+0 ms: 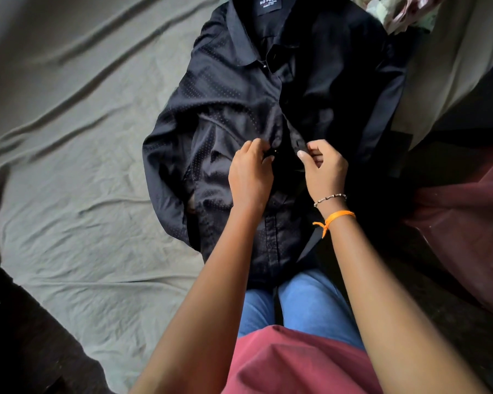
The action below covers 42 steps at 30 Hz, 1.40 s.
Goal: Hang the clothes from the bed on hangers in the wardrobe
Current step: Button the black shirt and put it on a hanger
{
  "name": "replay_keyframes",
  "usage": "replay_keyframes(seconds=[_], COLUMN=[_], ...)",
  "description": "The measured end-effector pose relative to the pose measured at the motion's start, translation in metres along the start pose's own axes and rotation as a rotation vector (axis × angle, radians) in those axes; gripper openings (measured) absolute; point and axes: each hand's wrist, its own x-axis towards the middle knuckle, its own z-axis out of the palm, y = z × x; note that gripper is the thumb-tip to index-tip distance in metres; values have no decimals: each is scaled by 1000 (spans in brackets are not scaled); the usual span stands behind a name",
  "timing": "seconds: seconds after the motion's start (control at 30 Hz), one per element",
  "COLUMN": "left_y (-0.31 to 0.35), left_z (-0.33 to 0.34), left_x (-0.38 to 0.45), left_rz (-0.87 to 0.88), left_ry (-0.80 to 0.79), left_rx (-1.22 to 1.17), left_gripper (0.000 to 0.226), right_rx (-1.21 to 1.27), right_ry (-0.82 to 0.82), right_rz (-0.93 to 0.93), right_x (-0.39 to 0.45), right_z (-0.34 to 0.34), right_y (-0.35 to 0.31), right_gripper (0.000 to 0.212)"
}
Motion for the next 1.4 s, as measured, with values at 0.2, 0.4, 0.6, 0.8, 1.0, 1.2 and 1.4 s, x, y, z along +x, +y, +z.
replay_keyframes(seconds=[0.2,0.4,0.6,0.8,1.0,1.2,1.4], left_y=[4,7,11,16,20,21,21], left_z=[-13,-18,-24,-25,-25,-27,-29], left_x=[-10,-17,-17,-17,-17,-17,-13], left_rz=[144,-60,-123,-211,-361,-429,-485], left_ry=[47,-23,-13,-18,-82,-159,-244], left_rx=[-163,-467,-496,-632,-863,-971,-979], left_gripper=[20,8,7,7,5,5,5], right_rx=[136,192,243,190,168,162,243], right_ry=[-115,-146,-122,-82,-97,-126,-177], right_rz=[35,13,23,-32,-78,-102,-55], right_x=[-3,-10,-13,-16,-15,-15,-15], right_z=[-8,-1,0,-9,-12,-14,-17], right_y=[-18,-34,-40,-38,-40,-41,-43], right_gripper=[10,13,12,5,5,6,9])
